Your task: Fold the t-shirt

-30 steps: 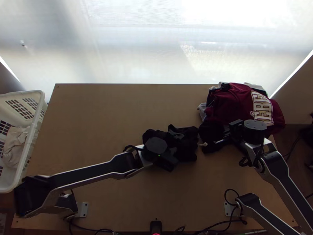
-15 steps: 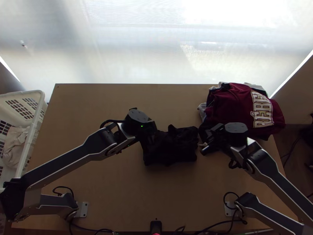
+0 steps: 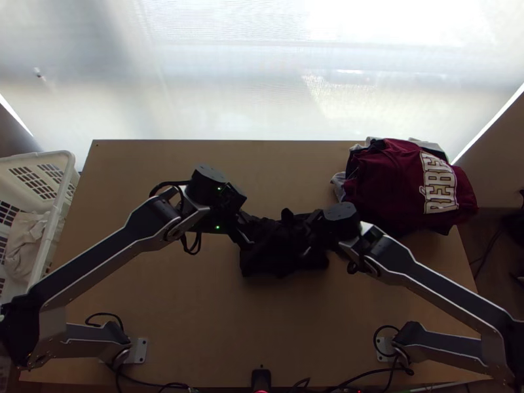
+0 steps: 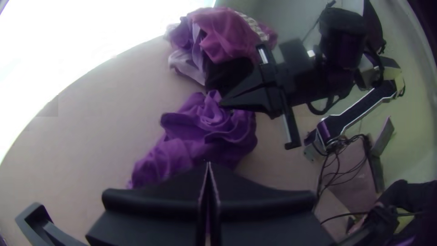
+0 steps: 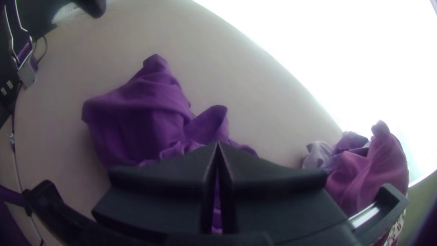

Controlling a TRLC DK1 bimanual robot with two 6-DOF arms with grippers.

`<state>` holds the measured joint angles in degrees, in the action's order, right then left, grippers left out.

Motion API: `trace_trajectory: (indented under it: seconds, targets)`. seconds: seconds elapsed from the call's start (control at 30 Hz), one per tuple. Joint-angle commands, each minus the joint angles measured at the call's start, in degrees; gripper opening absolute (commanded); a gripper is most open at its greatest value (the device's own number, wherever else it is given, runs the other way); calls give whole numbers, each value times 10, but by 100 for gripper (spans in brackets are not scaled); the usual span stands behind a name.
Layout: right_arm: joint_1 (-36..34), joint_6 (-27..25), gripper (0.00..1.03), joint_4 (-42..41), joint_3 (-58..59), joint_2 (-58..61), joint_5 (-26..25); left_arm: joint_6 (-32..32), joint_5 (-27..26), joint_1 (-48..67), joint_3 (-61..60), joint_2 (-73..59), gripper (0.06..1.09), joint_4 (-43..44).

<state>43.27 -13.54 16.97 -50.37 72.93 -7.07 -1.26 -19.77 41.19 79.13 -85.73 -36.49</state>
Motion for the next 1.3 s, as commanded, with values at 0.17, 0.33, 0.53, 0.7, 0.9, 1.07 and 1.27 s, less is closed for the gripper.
trace_trajectory:
  seconds: [0.17,0.33,0.53,0.7,0.9,1.07,1.27]
  targets:
    - [34,16,3,-48,-42,74,-6,-60,-125,-59,-114,-84,10,104]
    - [46,17,3,-48,-63,78,-6,-88,-171,-66,-125,-143,10,138]
    - [79,21,3,-69,-40,93,-6,-98,-186,-68,-111,-187,10,145]
    - [84,23,3,-114,-5,129,-6,-75,-122,-70,-122,-214,10,130]
    - [67,22,3,-157,23,165,-5,-17,-57,-84,-157,-204,10,106]
    - [62,13,3,-208,37,197,-6,1,-50,-97,-178,-191,10,92]
    - [-13,-28,3,-223,58,204,-6,17,-30,-105,-186,-179,10,87]
